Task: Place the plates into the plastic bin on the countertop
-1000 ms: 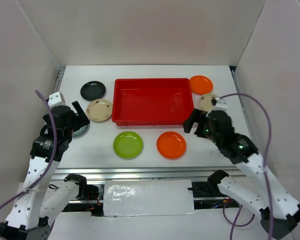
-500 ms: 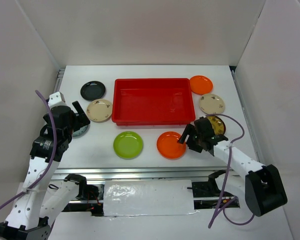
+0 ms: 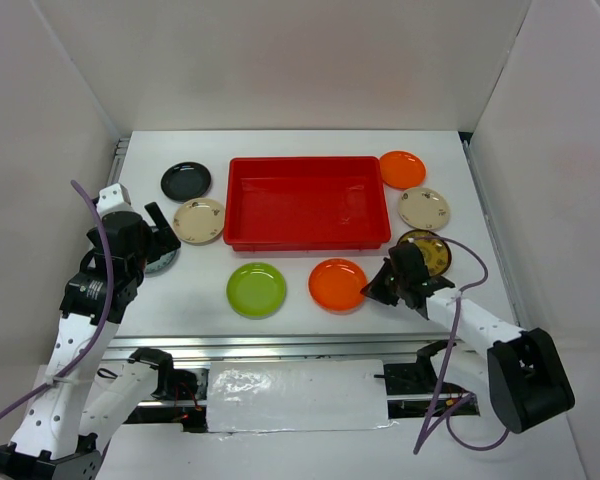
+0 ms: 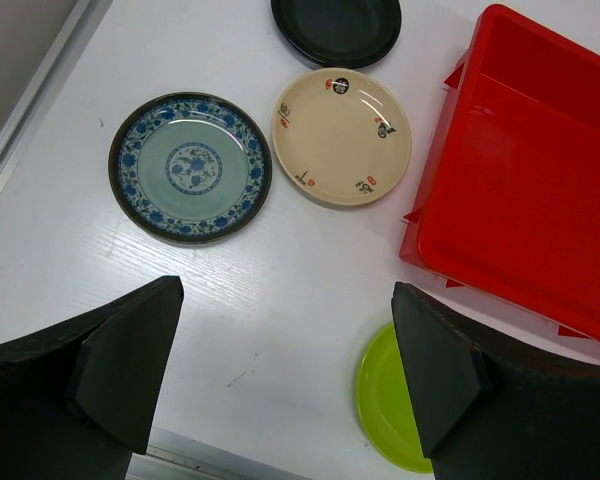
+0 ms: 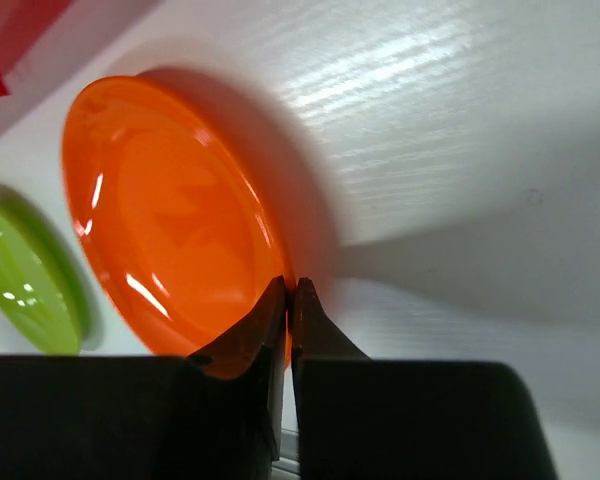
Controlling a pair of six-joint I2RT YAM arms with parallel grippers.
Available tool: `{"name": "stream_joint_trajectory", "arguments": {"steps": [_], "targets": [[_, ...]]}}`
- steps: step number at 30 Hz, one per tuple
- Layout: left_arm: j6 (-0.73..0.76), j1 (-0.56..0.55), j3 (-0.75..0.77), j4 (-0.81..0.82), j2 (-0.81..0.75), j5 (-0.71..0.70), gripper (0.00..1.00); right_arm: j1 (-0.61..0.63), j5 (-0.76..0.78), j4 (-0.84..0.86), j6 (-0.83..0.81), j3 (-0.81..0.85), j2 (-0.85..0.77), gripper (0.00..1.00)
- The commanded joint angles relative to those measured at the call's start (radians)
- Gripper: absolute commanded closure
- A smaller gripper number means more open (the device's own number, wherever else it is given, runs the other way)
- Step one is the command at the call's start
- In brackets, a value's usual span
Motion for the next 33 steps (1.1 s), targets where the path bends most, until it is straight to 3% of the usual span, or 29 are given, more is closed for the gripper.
{"name": "stream_joint_trajectory", "arguments": {"steps": [1,7,12,16,19,23,27,33], "targets": [[0.003,0.004,0.024,0.025,-0.006,0.003,0.01,-0.005,0.036,0.019,0.019,-0.028,-0.051,1.0],[-0.026,0.004,0.029,0.008,0.008,0.045,0.01,0.046,0.062,-0.08,0.052,-0.019,-0.263,1.0],[-0.097,0.006,-0.017,-0.023,0.013,0.063,0.01,0.095,0.094,-0.269,0.06,0.091,-0.442,1.0],[-0.141,0.006,-0.049,-0.041,0.049,0.1,0.01,0.109,0.058,-0.344,0.033,0.163,-0.49,1.0],[-0.195,0.006,-0.135,0.019,0.05,0.215,0.01,0.11,0.048,-0.323,0.011,0.221,-0.483,1.0],[-0.249,0.004,-0.302,0.172,0.036,0.414,0.01,0.042,0.024,-0.251,-0.049,0.373,-0.263,1.0],[-0.263,0.001,-0.39,0.214,0.08,0.445,0.01,-0.035,-0.037,-0.145,-0.121,0.539,0.012,1.0],[-0.254,-0.003,-0.49,0.315,0.112,0.489,0.02,-0.106,-0.12,-0.146,-0.162,0.837,0.453,1.0]]}}
